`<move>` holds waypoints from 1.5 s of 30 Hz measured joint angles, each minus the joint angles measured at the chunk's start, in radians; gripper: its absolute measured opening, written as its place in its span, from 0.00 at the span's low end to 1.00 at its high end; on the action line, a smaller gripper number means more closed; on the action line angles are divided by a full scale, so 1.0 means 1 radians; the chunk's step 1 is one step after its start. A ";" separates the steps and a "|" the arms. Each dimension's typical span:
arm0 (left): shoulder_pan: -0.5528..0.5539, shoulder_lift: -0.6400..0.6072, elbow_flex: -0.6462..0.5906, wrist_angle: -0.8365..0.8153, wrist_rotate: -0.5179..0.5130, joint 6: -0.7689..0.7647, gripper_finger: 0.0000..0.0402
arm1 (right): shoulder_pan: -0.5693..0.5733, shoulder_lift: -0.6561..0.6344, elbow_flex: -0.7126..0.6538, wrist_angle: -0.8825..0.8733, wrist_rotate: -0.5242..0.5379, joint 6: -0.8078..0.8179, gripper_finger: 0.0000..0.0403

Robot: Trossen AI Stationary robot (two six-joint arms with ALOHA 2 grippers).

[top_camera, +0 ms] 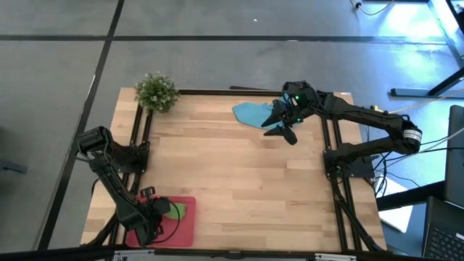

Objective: Roll microfiber towels into tight, uniform cylinder then place into a basket
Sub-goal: Put the folded microfiber green towel into the bin

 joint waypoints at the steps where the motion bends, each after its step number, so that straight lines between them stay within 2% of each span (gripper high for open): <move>1: 0.000 0.000 0.000 0.000 0.000 0.000 0.27 | 0.000 0.000 0.000 0.000 0.000 0.000 0.50; 29: 0.000 0.000 0.000 -0.014 0.000 -0.009 0.27 | 0.000 0.000 0.000 0.000 0.000 0.000 0.50; 36: 0.000 0.000 0.000 -0.036 -0.001 -0.051 0.27 | 0.000 0.000 0.000 0.000 0.000 0.000 0.50; 45: 0.002 0.000 0.000 -0.035 -0.032 -0.053 0.27 | 0.000 0.000 0.000 0.000 0.000 0.000 0.50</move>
